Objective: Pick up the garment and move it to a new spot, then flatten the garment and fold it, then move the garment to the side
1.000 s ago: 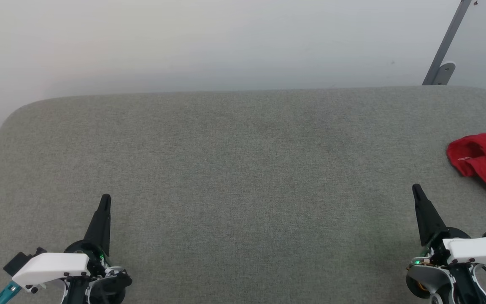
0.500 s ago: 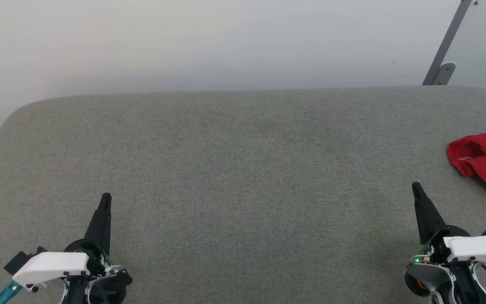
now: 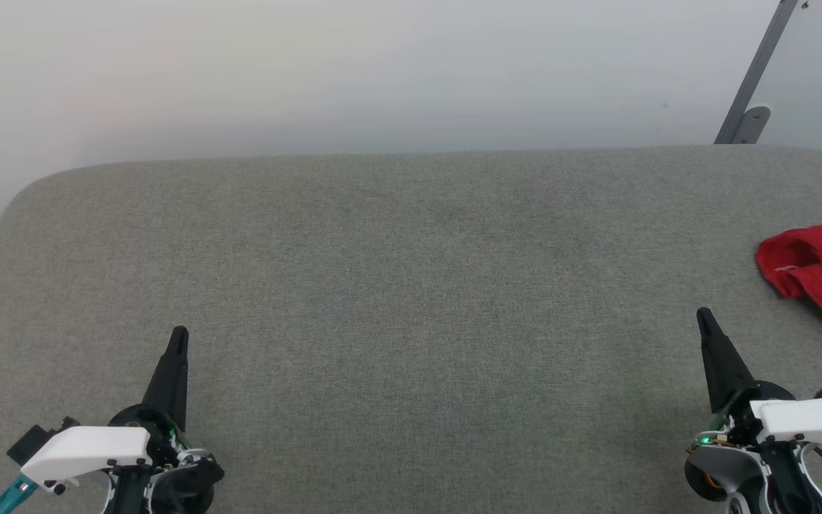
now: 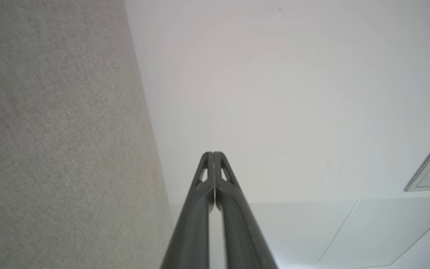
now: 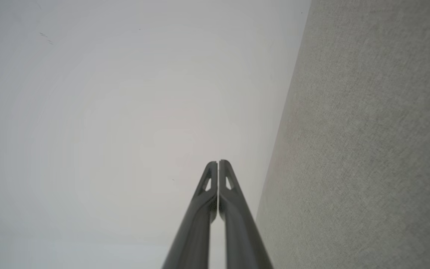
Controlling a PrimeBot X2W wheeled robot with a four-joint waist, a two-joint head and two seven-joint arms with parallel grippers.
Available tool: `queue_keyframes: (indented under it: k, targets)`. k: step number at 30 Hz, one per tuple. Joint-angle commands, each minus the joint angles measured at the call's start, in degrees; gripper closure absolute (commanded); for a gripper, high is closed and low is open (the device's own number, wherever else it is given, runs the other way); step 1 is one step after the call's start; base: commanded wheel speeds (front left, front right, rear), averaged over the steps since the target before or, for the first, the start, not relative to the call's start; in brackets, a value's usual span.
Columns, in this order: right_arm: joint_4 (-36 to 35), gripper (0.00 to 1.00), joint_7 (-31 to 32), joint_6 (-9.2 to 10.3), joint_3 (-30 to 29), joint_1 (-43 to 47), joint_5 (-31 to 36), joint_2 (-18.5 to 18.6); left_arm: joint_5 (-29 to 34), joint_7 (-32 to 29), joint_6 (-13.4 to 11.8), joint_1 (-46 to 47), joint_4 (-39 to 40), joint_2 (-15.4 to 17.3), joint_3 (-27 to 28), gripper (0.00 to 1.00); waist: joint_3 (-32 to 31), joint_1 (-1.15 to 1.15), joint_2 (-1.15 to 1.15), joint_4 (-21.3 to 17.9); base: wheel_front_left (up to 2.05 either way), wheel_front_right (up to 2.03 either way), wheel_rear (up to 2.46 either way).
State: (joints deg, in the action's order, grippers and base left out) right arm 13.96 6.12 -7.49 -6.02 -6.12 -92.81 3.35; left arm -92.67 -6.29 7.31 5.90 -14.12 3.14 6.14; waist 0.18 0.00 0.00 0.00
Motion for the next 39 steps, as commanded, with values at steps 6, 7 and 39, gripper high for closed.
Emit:
queue_keyframes:
  k: [6, 7, 39]
  targets:
    - [0.19, 1.0, 0.31, 0.0, -0.2, -0.22, 0.11, -0.34, 0.07, -0.25, 0.32, 0.75, 0.0, -0.12, 0.22, 1.0, 0.0, 0.0, 0.0, 0.0, 0.0, 0.0, 0.0]
    - [0.19, 1.0, 0.31, 0.0, -0.22, -0.22, 0.12, -0.35, 0.08, -0.26, 0.32, 0.75, 0.0, -0.13, 0.22, 1.0, 0.0, 0.0, 0.0, 0.0, 0.0, 0.0, 0.0]
    - [0.2, 1.0, 0.44, 0.0, -0.38, -0.25, 0.31, -0.45, 0.25, -0.42, 0.32, 0.77, 0.0, -0.2, 0.32, 1.0, 0.0, 0.0, 0.0, 0.0, 0.0, 0.0, 0.0]
